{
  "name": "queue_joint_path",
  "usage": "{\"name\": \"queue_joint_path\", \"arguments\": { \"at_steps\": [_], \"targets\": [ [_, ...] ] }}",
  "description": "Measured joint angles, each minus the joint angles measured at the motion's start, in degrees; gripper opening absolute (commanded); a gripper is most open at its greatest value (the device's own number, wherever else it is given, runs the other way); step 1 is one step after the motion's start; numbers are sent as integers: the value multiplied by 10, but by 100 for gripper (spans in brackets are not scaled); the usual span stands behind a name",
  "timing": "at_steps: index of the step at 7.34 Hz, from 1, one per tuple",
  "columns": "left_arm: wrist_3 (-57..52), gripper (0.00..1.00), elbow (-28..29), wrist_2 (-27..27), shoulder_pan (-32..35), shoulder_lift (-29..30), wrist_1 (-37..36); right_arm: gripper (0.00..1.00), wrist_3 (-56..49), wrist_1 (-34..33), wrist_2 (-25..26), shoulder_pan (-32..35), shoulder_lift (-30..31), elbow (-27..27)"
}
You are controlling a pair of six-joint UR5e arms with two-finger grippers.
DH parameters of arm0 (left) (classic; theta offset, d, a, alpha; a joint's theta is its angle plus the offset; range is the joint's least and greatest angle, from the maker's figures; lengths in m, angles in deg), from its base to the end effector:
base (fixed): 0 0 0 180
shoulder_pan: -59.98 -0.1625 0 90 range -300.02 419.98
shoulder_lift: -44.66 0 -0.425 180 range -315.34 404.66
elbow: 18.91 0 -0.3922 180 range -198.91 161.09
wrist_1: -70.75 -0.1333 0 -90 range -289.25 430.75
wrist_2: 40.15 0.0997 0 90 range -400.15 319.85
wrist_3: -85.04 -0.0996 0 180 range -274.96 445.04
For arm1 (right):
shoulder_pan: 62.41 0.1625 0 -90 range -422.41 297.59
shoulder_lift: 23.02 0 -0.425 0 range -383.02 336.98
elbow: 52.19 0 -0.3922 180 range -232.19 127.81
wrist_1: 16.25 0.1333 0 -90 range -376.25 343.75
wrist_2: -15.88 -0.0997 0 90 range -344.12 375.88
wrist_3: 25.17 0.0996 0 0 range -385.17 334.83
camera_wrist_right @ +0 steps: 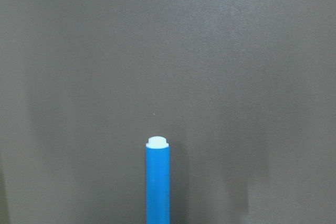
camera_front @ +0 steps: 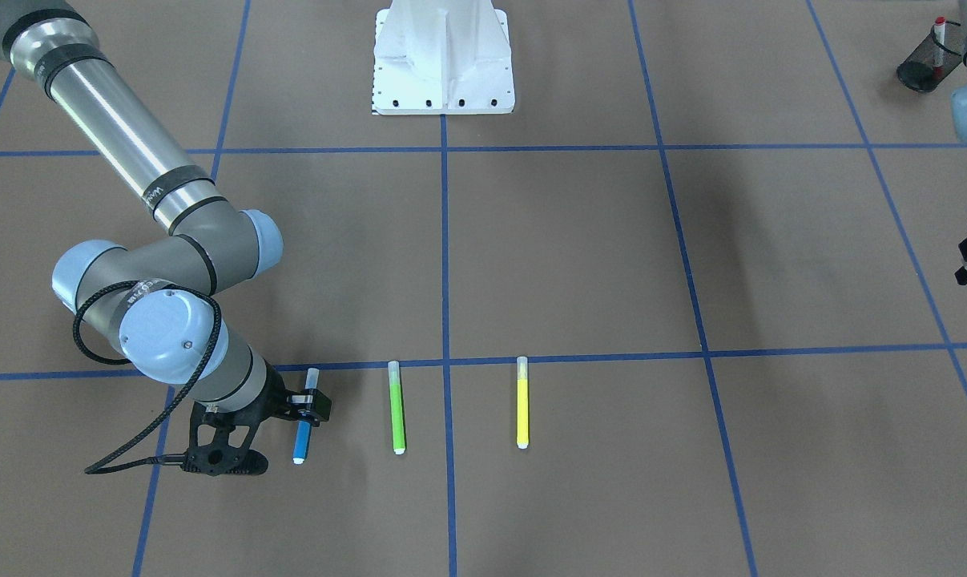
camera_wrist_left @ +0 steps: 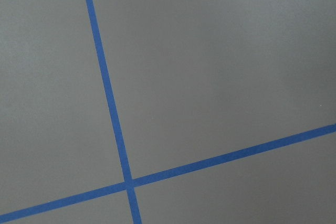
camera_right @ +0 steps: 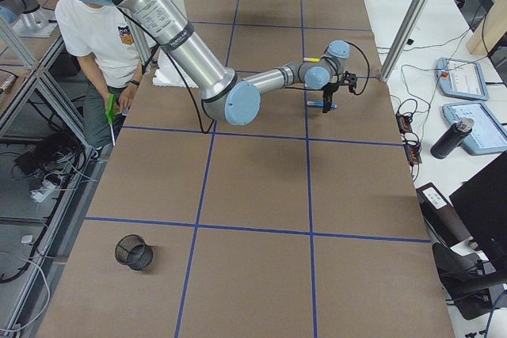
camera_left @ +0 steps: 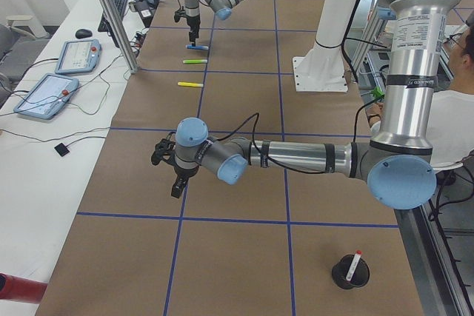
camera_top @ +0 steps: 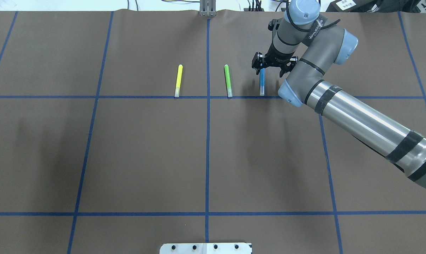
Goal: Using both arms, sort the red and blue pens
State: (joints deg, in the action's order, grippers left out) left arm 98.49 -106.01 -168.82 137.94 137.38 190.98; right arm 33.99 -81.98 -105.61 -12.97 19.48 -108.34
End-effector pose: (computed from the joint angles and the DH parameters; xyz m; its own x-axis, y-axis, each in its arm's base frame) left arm 0.0426 -0.5406 0.6056 0.7212 0.2591 -0.6425 -0.0132 0.9324 0.3612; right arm -0.4749 -0.6799 0.3628 0.6655 0.1053 0.7389 -0.1141 0.9927 -0.0388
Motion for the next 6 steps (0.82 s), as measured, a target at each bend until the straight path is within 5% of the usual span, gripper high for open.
{"name": "queue_joint_path", "arguments": {
  "at_steps": [3, 4, 5, 6],
  "targets": [
    [0, 98, -2, 2, 0, -1, 1, 70, 13, 14, 16, -6, -16, 26],
    [0, 98, -3, 2, 1, -1, 1, 52, 14, 15, 21, -8, -23, 36],
    [0, 98, -4, 3, 1, -1, 1, 20, 15, 15, 25, -10, -29, 44],
    [0, 98, -5, 3, 1, -1, 1, 0, 17, 16, 27, -11, -33, 47]
  ]
}}
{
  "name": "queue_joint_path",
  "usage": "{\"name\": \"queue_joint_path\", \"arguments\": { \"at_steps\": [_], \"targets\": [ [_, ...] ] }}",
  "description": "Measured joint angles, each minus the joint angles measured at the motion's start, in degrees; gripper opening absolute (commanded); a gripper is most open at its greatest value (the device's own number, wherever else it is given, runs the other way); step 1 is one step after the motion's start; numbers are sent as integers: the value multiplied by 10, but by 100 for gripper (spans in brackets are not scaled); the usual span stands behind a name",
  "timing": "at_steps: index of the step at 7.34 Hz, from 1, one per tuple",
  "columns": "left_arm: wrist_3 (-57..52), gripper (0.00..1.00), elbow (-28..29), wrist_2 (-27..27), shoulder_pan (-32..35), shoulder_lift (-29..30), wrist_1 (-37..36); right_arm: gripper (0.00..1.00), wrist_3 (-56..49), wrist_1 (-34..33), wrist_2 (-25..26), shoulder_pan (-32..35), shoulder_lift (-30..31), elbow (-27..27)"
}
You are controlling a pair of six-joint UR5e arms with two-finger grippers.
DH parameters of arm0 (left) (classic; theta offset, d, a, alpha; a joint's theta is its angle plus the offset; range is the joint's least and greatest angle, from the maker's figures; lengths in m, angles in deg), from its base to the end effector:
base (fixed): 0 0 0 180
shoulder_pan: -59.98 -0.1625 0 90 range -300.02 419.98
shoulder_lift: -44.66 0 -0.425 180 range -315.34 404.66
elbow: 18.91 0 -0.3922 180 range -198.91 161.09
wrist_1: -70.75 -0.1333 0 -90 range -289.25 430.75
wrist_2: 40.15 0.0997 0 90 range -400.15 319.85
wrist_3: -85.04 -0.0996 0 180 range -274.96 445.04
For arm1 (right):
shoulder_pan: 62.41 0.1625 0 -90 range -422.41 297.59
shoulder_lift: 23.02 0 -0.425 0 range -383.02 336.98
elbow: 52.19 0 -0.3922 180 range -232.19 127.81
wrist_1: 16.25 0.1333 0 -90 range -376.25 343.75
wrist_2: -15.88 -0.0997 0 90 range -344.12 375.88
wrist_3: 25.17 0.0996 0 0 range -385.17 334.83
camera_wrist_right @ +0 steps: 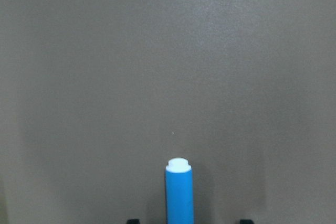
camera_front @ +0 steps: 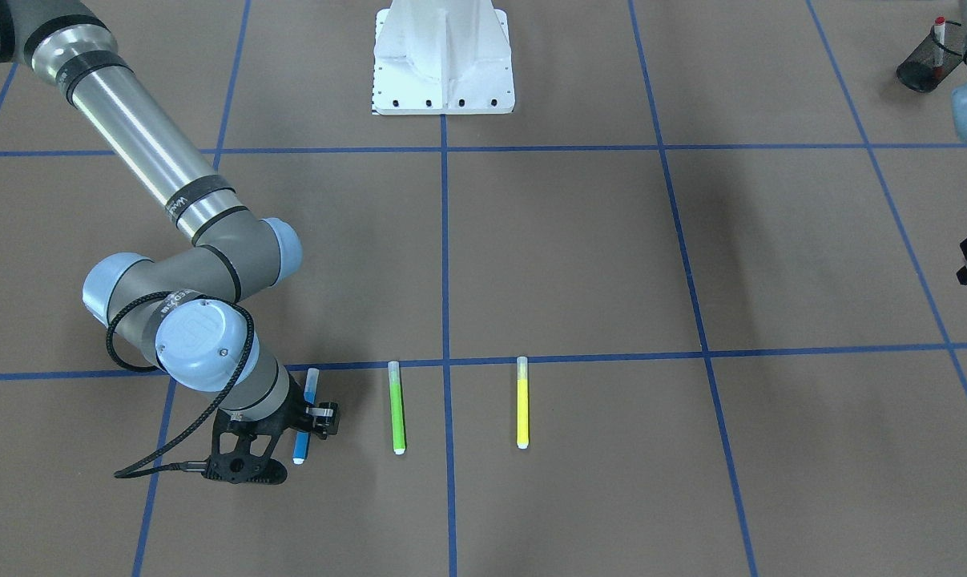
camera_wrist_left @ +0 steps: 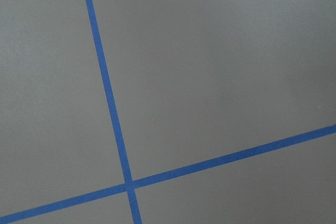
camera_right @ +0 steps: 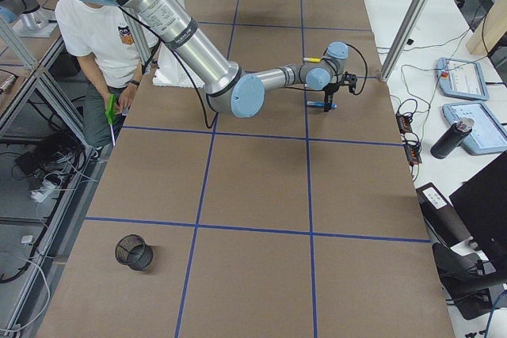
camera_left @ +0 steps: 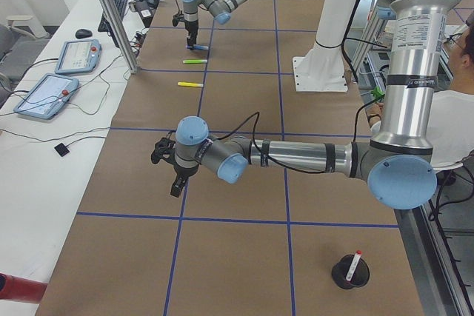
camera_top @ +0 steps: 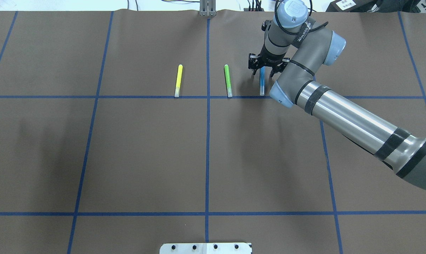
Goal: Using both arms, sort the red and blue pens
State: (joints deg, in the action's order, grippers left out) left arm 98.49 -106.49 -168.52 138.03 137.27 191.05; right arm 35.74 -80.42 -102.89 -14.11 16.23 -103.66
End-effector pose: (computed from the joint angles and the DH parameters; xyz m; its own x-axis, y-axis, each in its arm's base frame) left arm 0.0413 -0.5402 0.6025 0.7241 0.2615 -0.6382 -0.0103 0.9294 0.3691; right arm -0.4982 -0.6875 0.3557 0.6800 0.1226 0.7229 -0.1448 0.9890 -0.0315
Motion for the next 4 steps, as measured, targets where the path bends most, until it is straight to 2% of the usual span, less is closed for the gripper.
{"name": "queue_joint_path", "arguments": {
  "at_steps": [4],
  "targets": [
    [1, 98, -9, 0, 0, -4, -1, 0, 5, -1, 0, 6, 0, -5]
  ]
}}
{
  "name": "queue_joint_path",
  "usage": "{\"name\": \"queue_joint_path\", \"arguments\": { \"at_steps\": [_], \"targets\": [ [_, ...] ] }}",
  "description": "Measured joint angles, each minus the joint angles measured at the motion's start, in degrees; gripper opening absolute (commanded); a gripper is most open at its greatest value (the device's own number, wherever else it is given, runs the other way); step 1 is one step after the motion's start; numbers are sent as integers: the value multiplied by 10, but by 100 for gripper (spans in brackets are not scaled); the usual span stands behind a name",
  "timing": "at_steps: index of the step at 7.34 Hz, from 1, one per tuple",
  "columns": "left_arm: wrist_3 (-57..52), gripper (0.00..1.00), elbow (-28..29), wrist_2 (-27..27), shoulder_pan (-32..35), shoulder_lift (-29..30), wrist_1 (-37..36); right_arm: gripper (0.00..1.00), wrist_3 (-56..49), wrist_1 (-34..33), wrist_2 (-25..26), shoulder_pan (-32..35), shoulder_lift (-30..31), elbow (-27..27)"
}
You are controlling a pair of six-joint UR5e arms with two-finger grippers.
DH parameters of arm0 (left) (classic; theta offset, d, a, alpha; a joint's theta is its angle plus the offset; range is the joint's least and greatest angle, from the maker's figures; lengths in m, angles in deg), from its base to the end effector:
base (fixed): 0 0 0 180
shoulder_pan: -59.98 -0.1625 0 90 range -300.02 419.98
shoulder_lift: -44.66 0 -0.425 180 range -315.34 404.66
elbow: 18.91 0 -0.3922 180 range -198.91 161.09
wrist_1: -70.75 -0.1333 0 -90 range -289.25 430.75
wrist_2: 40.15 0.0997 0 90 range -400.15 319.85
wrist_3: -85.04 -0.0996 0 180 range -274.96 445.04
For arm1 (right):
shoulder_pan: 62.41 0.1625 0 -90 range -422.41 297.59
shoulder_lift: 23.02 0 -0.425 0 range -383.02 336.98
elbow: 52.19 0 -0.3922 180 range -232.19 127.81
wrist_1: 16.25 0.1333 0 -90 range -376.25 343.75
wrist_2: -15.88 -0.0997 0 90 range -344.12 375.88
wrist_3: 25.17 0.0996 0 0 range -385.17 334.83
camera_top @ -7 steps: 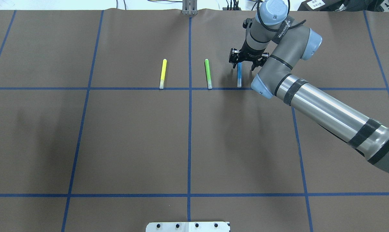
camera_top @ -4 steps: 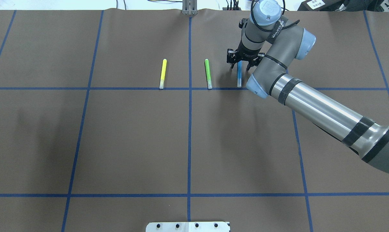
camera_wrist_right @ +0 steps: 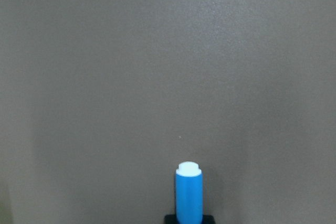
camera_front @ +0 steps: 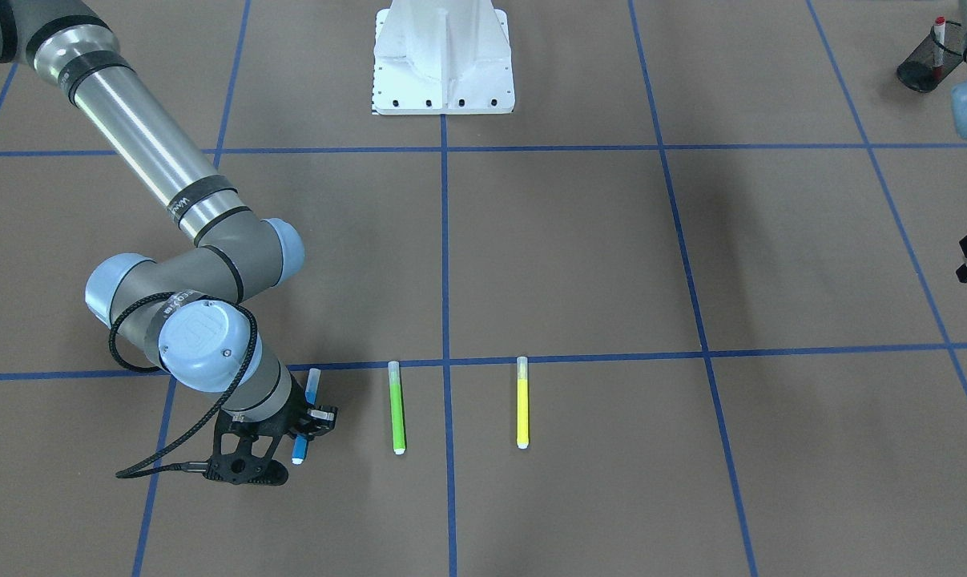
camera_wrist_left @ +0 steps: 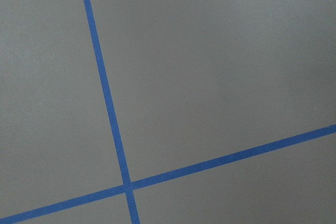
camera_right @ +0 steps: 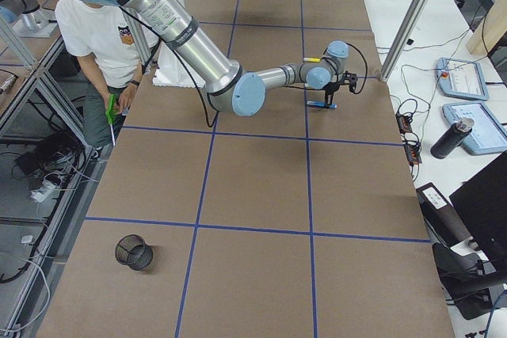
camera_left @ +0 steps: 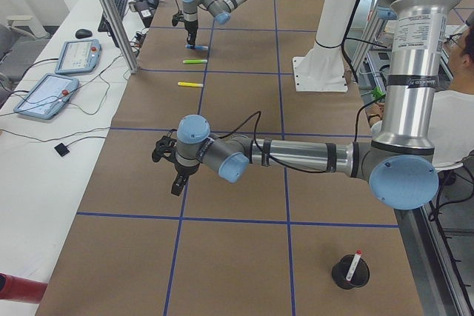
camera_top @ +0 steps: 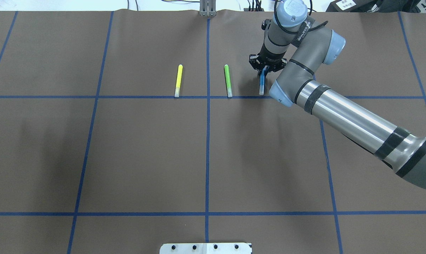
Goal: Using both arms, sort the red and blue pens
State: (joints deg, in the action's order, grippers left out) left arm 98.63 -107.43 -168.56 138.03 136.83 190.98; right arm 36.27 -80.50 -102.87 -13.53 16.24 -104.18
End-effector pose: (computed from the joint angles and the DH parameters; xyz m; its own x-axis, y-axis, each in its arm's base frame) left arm 0.0407 -0.5371 0.5982 0.7226 0.2641 -0.6388 -0.0081 0.9273 0.3742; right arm -0.4907 -0.6920 0.3514 0.6738 0.1345 0.7265 -0.1611 0.9864 -0.0332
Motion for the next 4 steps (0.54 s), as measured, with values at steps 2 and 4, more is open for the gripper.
{"name": "queue_joint_path", "arguments": {
  "at_steps": [2, 4],
  "targets": [
    [4, 98, -4, 0, 0, -1, 0, 0, 3, -10, 0, 23, 40, -77],
    [5, 98, -6, 0, 0, -1, -2, 0, 3, -30, 23, 43, 146, -222]
  ]
}}
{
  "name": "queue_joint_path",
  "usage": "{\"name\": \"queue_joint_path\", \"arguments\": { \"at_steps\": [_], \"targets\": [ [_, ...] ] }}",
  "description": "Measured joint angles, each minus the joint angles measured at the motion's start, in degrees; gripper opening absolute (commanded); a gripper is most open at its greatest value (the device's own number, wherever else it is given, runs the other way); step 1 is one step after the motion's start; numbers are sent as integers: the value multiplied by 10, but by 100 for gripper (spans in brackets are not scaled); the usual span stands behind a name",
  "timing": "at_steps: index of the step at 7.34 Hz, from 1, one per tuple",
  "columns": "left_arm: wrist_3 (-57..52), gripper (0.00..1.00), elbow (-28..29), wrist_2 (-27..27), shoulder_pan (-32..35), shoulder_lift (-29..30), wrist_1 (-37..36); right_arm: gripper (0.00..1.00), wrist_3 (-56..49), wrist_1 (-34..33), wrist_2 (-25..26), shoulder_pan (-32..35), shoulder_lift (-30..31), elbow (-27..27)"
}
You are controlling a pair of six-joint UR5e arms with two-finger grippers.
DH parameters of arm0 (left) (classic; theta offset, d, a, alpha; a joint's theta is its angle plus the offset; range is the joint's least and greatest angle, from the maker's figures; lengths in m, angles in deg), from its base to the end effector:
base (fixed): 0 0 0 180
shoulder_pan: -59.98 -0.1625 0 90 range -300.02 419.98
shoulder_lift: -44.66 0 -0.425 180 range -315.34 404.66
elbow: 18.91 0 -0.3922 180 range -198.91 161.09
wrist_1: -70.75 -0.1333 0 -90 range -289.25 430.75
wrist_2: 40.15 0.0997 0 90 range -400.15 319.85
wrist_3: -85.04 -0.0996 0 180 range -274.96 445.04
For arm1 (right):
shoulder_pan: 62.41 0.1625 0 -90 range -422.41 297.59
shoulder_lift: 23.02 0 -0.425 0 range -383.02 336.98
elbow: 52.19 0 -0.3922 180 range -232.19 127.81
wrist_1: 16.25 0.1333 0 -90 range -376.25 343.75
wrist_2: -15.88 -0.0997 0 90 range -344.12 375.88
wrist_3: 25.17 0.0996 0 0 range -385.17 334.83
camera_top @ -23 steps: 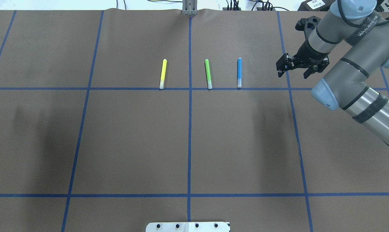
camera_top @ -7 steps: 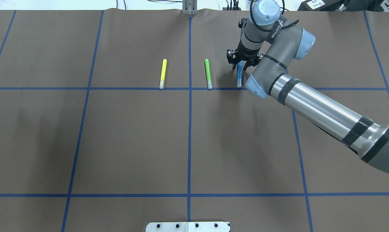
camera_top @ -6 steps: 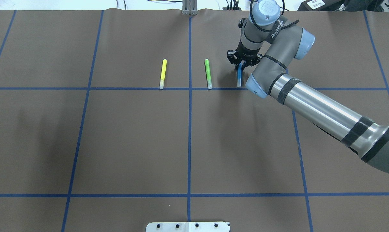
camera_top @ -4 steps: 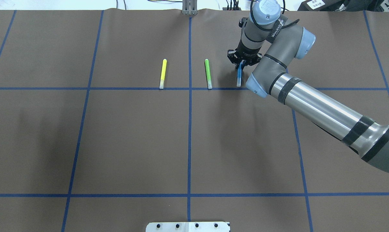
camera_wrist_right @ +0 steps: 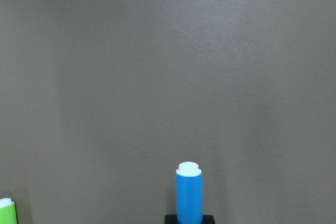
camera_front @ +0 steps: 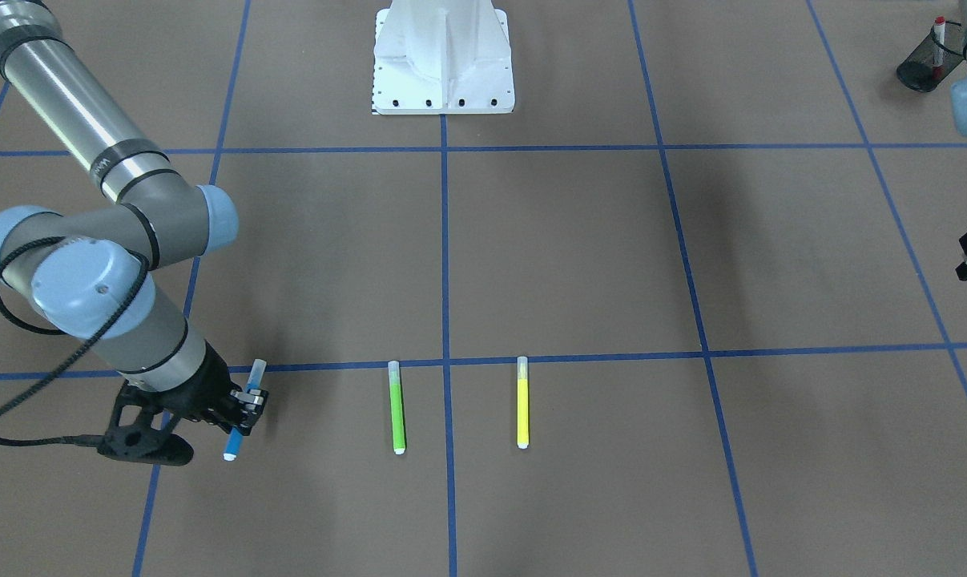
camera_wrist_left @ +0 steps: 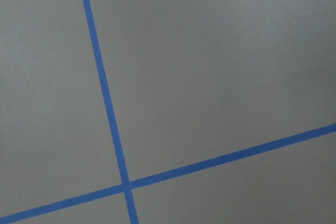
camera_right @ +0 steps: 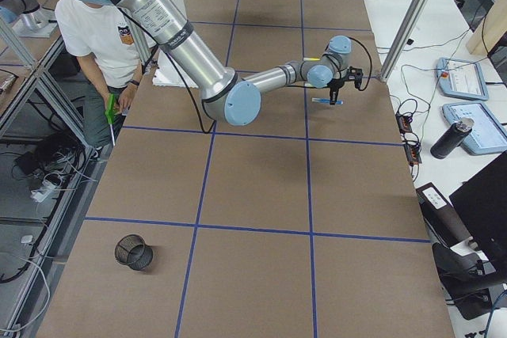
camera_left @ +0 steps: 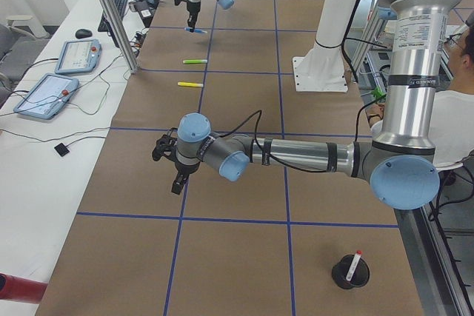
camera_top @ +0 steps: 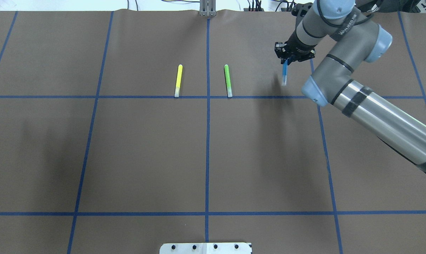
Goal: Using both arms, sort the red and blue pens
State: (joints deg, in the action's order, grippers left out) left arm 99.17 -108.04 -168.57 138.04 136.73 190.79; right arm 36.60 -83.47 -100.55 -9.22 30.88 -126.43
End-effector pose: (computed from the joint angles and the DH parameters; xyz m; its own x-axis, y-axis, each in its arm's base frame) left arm 0.0404 -0.5364 0.5940 0.7219 0.2587 -0.6418 -0.0007 0.9277 0.3732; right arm -0.3793 -0.6553 0.3665 0.6382 0.1459 0.7559 -0.2642 0.9638 0.0371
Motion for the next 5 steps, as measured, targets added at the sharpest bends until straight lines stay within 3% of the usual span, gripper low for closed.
{"name": "queue_joint_path", "arguments": {
  "at_steps": [2, 5],
  "targets": [
    [1, 98, -5, 0, 0, -2, -1, 0, -10, 1, 24, 17, 105, -108],
    [2, 98, -7, 0, -1, -3, -1, 0, -106, 30, 26, 84, 258, -216]
  ]
}}
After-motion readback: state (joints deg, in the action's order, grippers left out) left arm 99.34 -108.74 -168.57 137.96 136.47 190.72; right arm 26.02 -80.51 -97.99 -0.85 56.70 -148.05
